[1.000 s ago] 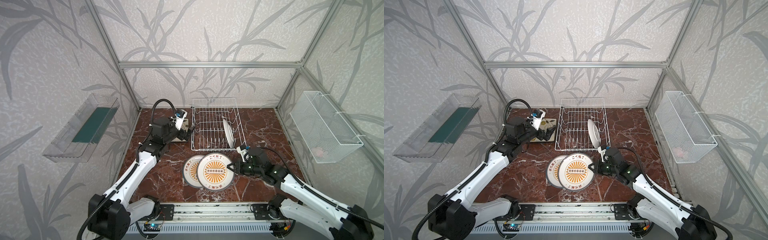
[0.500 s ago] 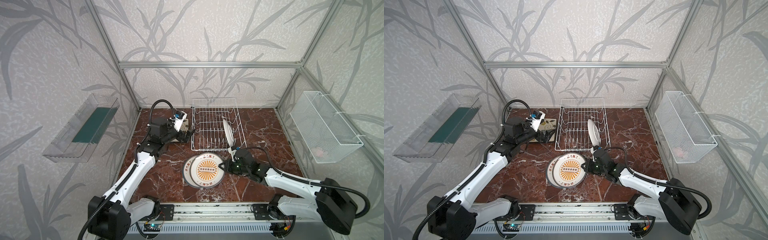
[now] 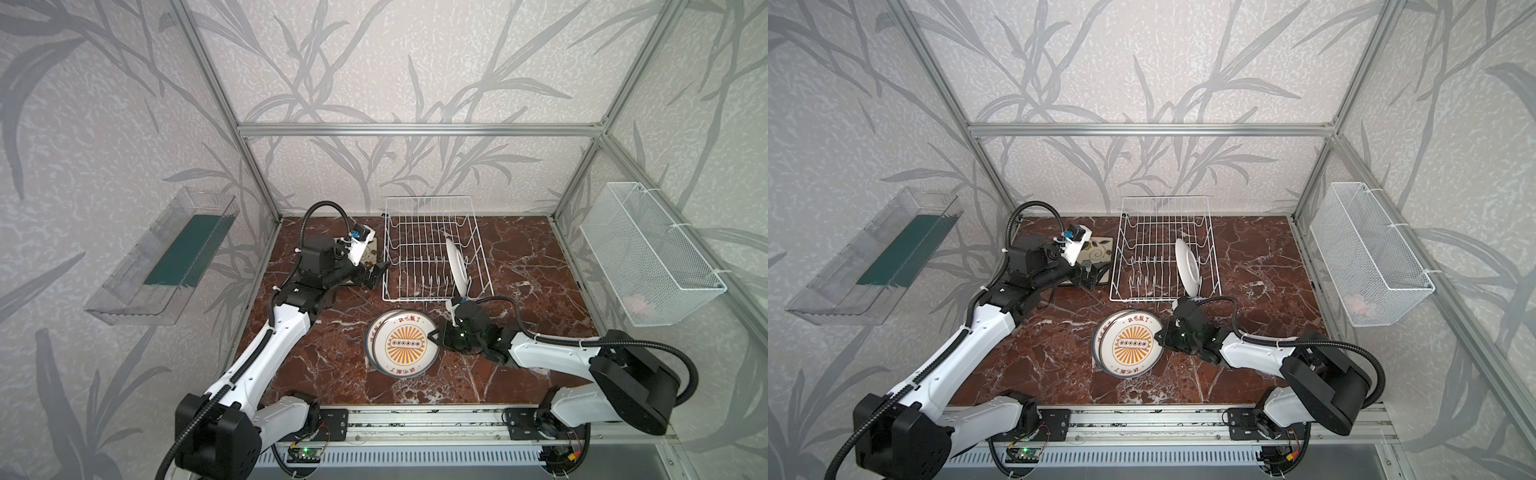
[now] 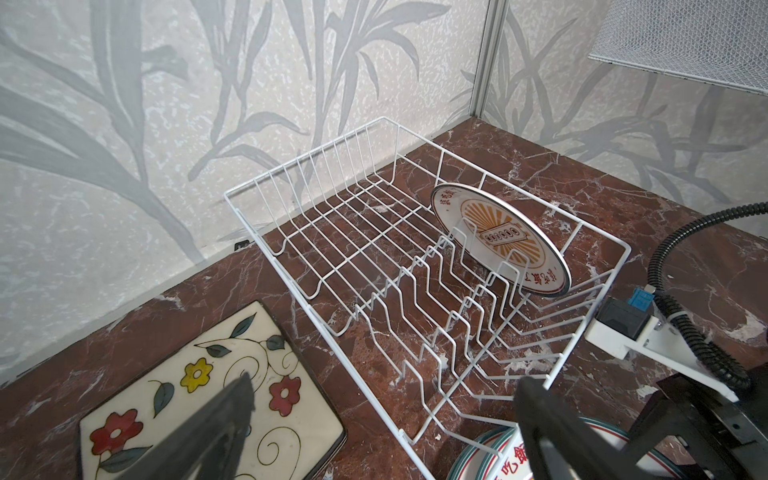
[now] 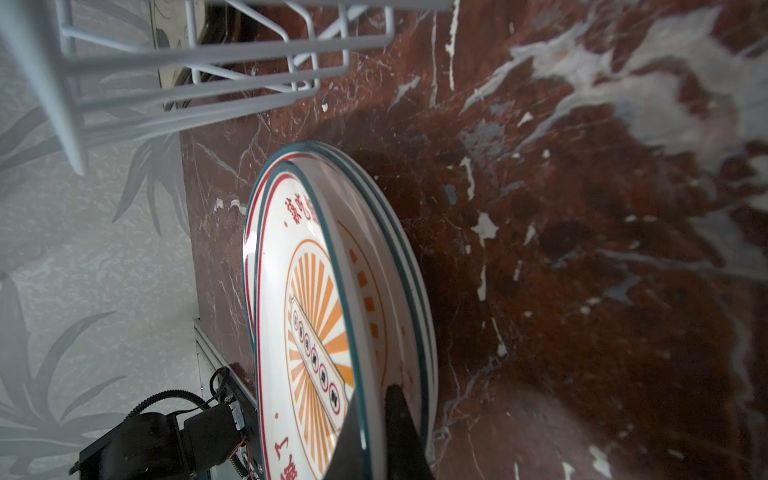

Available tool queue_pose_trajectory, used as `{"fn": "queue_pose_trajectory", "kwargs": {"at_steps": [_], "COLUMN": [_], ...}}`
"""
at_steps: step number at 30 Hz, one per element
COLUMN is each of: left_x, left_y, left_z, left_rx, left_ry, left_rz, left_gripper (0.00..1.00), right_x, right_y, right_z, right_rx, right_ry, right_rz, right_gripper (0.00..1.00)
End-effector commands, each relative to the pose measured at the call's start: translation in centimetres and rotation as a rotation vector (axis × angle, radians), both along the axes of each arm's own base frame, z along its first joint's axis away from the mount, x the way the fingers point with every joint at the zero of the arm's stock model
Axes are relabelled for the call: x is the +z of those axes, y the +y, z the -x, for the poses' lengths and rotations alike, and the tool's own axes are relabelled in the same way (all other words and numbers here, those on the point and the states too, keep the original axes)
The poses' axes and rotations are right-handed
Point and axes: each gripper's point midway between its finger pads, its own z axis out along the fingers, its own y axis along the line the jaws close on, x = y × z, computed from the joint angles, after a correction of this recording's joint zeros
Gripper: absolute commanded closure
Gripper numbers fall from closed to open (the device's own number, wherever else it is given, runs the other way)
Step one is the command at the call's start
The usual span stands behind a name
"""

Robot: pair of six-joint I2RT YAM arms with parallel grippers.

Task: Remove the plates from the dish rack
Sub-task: 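Lower the plate onto the plate stack with the right gripper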

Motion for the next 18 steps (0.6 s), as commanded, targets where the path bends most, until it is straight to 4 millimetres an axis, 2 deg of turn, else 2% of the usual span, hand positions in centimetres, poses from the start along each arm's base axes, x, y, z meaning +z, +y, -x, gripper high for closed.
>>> {"fn": "queue_pose_trajectory", "kwargs": {"at_steps": [1,7,18], "left_x": [0.19,-0.26,-0.74], "left_y": [0.30,0.26,0.08], "left_z": [0.39,0.36,0.53], "left_rx": [0.000,-0.006,-0.024], "left_ry": [-0.025,-0.012,0.008], "left_rz": [-0.012,-0.024,-0.036], "left_gripper": [0.01,0.01,0.01], "right_x": [2.87,2.87,2.51], "right_y": [2.07,1.98,1.23], "right_z": [-1.15,-1.07,-0.25], "right_rx": [0.006,0.006,0.031], "right_ry": [-0.053,-0.050,-0.022], "right_rz": [-0.101,-0.094,-0.031], "right_gripper": [0.87,0.72,0.57]}}
